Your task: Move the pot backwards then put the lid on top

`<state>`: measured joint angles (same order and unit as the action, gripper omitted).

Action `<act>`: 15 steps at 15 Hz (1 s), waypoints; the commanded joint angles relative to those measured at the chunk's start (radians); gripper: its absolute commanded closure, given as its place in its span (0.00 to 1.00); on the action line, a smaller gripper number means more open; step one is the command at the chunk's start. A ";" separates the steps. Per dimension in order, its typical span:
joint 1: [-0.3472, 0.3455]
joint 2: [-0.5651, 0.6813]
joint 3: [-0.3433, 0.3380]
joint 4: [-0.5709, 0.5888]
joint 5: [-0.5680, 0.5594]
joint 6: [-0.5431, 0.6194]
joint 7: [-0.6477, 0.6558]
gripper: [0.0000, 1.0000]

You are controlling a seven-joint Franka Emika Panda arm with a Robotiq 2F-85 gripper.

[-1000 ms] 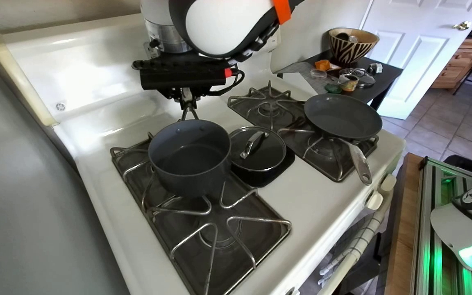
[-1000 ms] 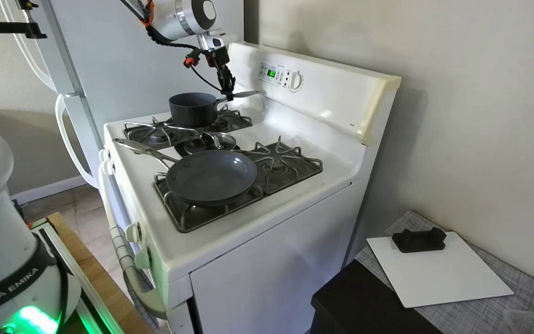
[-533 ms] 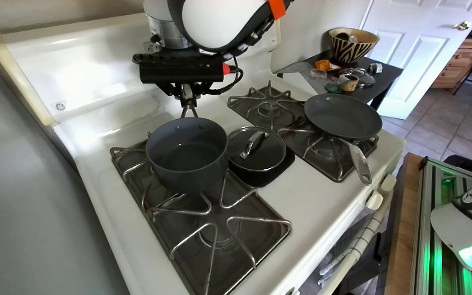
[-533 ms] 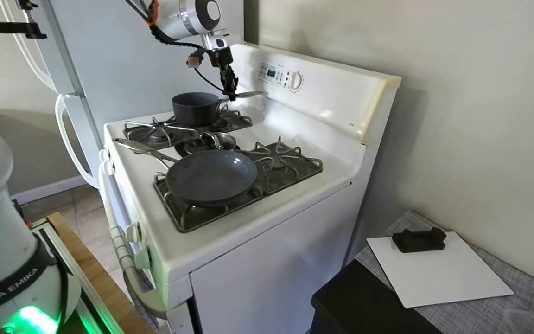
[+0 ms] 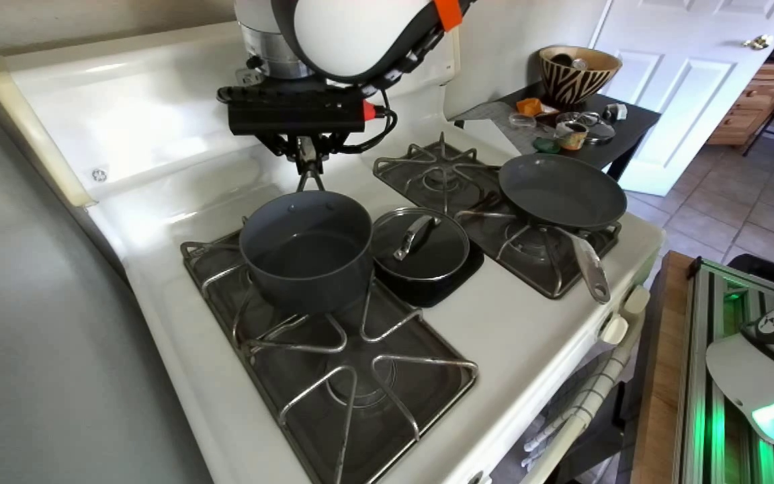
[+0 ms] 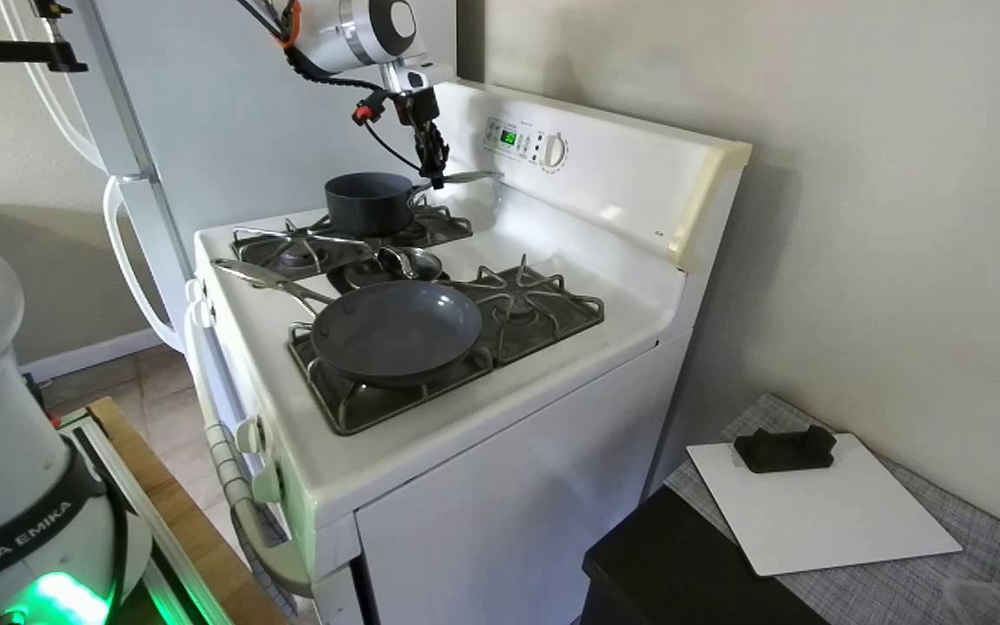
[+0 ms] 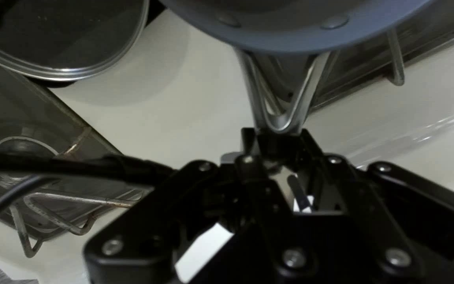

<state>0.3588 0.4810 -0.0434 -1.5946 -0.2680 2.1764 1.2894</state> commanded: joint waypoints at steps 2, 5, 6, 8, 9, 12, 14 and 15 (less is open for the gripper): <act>-0.011 0.065 -0.015 0.104 0.004 -0.057 0.129 0.95; -0.015 0.090 -0.020 0.149 0.020 -0.106 0.165 0.95; -0.018 0.098 -0.019 0.163 0.030 -0.116 0.178 0.95; -0.022 0.111 -0.016 0.194 0.051 -0.141 0.191 0.95; -0.024 0.120 -0.016 0.207 0.061 -0.145 0.203 0.95; -0.025 0.143 -0.017 0.242 0.081 -0.151 0.225 0.95; -0.025 0.154 -0.019 0.259 0.090 -0.155 0.237 0.95; -0.025 0.158 -0.020 0.265 0.093 -0.154 0.242 0.95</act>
<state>0.3319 0.5980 -0.0624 -1.3824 -0.1891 2.0038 1.3925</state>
